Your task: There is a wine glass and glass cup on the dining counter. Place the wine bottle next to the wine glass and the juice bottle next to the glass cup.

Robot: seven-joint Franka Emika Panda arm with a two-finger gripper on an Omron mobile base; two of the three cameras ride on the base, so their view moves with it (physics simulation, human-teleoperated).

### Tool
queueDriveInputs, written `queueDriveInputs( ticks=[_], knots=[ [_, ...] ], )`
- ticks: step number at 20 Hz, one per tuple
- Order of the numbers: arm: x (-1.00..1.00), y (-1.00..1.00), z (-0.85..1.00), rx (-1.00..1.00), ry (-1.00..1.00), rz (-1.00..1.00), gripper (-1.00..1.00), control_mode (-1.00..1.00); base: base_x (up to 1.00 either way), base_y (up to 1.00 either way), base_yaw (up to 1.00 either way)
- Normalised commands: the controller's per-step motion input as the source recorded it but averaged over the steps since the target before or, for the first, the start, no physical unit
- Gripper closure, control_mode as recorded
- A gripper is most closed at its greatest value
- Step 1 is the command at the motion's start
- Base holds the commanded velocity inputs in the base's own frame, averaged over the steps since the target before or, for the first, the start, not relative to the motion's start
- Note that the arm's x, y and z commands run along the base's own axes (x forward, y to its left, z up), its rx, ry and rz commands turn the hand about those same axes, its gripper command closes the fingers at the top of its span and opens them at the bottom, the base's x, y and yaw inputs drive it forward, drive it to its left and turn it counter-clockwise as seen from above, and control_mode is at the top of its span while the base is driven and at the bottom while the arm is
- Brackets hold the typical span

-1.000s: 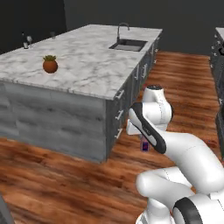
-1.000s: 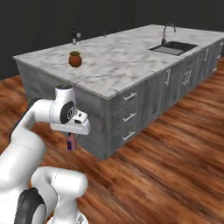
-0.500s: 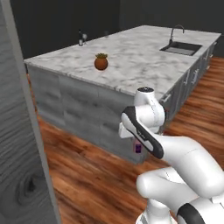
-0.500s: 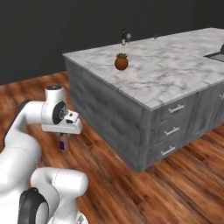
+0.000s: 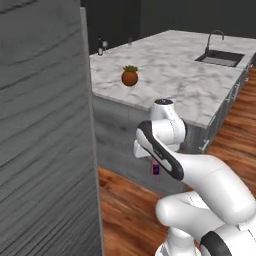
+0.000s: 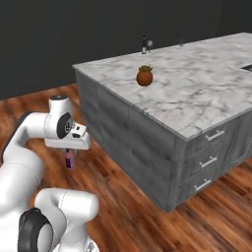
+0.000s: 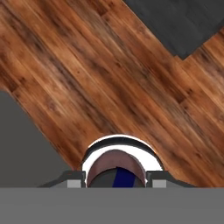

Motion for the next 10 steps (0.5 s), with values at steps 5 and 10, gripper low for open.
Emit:
queueDriveInputs(
  ticks=[5, 10],
  knots=[
    [0.00, 0.00, 0.00, 0.00, 0.00, 0.00, 1.00, 1.00, 0.51, -0.19, 0.00],
    [0.00, 0.00, 0.00, 0.00, 0.00, 0.00, 1.00, 1.00, 0.57, -0.28, 0.00]
  ],
)
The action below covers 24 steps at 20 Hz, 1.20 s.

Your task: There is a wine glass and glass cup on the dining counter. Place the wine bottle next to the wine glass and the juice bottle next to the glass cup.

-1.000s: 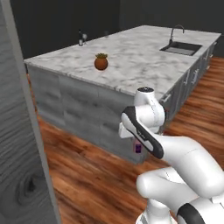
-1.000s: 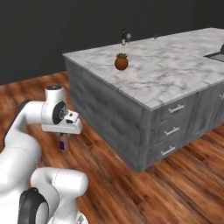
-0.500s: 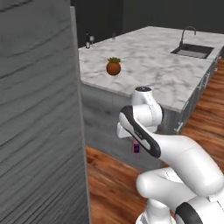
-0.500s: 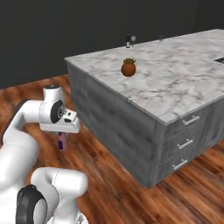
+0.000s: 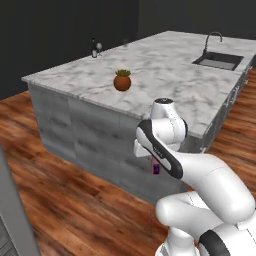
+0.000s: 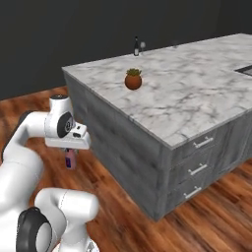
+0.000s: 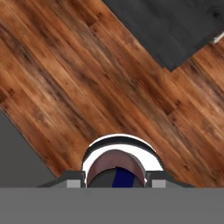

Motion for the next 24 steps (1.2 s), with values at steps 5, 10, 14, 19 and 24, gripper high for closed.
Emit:
queueDriveInputs(
  ticks=[5, 10, 14, 19, 24],
  knots=[
    [0.00, 0.00, 0.00, 0.00, 0.00, 0.00, 1.00, 1.00, 0.77, -0.14, 0.01],
    [0.00, 0.00, 0.00, 0.00, 0.00, 0.00, 1.00, 1.00, 0.93, 0.02, 0.07],
    [0.00, 0.00, 0.00, 0.00, 0.00, 0.00, 1.00, 1.00, 0.92, 0.29, 0.07],
    [0.00, 0.00, 0.00, 0.00, 0.00, 0.00, 1.00, 1.00, 0.86, 0.51, 0.01],
    [0.00, 0.00, 0.00, 0.00, 0.00, 0.00, 1.00, 1.00, 0.80, 0.64, 0.00]
  ],
)
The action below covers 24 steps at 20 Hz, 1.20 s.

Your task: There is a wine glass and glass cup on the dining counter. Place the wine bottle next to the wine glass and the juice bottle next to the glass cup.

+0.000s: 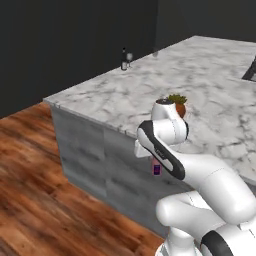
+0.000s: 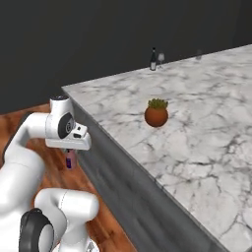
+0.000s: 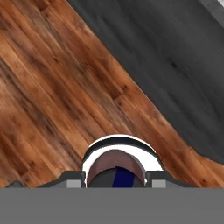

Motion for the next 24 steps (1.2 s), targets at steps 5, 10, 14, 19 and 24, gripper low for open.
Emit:
queueDriveInputs(
  ticks=[5, 10, 14, 19, 24],
  knots=[
    [0.00, 0.00, 0.00, 0.00, 0.00, 0.00, 1.00, 1.00, 0.71, 0.63, -0.09],
    [0.00, 0.00, 0.00, 0.00, 0.00, 0.00, 1.00, 1.00, 0.71, 0.63, -0.11],
    [0.00, 0.00, 0.00, 0.00, 0.00, 0.00, 1.00, 1.00, 0.70, 0.64, -0.11],
    [0.00, 0.00, 0.00, 0.00, 0.00, 0.00, 1.00, 1.00, 0.69, 0.64, -0.12],
    [0.00, 0.00, 0.00, 0.00, 0.00, 0.00, 1.00, 1.00, 0.69, 0.63, -0.14]
  ],
)
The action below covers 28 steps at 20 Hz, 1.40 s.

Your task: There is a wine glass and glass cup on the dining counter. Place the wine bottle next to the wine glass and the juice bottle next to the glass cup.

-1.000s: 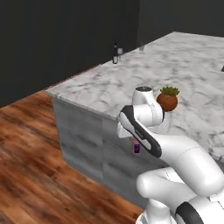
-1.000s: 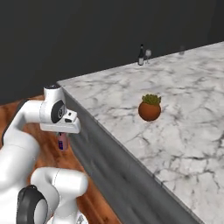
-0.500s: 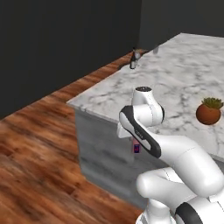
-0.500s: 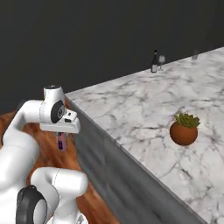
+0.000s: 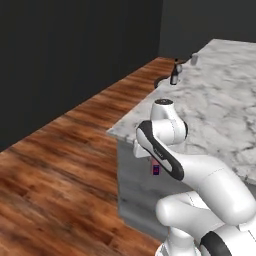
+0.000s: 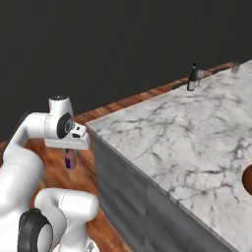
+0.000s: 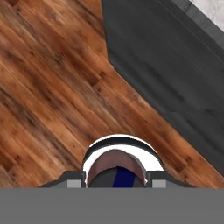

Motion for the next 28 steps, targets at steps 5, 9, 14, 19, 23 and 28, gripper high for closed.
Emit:
queueDriveInputs(
  ticks=[5, 9, 14, 19, 23, 28],
  knots=[
    [0.00, 0.00, 0.00, 0.00, 0.00, 0.00, 1.00, 1.00, 0.69, 0.61, -0.16],
    [0.00, 0.00, 0.00, 0.00, 0.00, 0.00, 1.00, 1.00, 0.68, 0.59, -0.19],
    [0.00, 0.00, 0.00, 0.00, 0.00, 0.00, 1.00, 1.00, 0.67, 0.59, -0.20],
    [0.00, 0.00, 0.00, 0.00, 0.00, 0.00, 1.00, 1.00, 0.61, 0.51, -0.33],
    [0.00, 0.00, 0.00, 0.00, 0.00, 0.00, 1.00, 1.00, 0.62, 0.44, -0.40],
    [0.00, 0.00, 0.00, 0.00, 0.00, 0.00, 1.00, 1.00, 0.57, 0.40, -0.47]
  ],
)
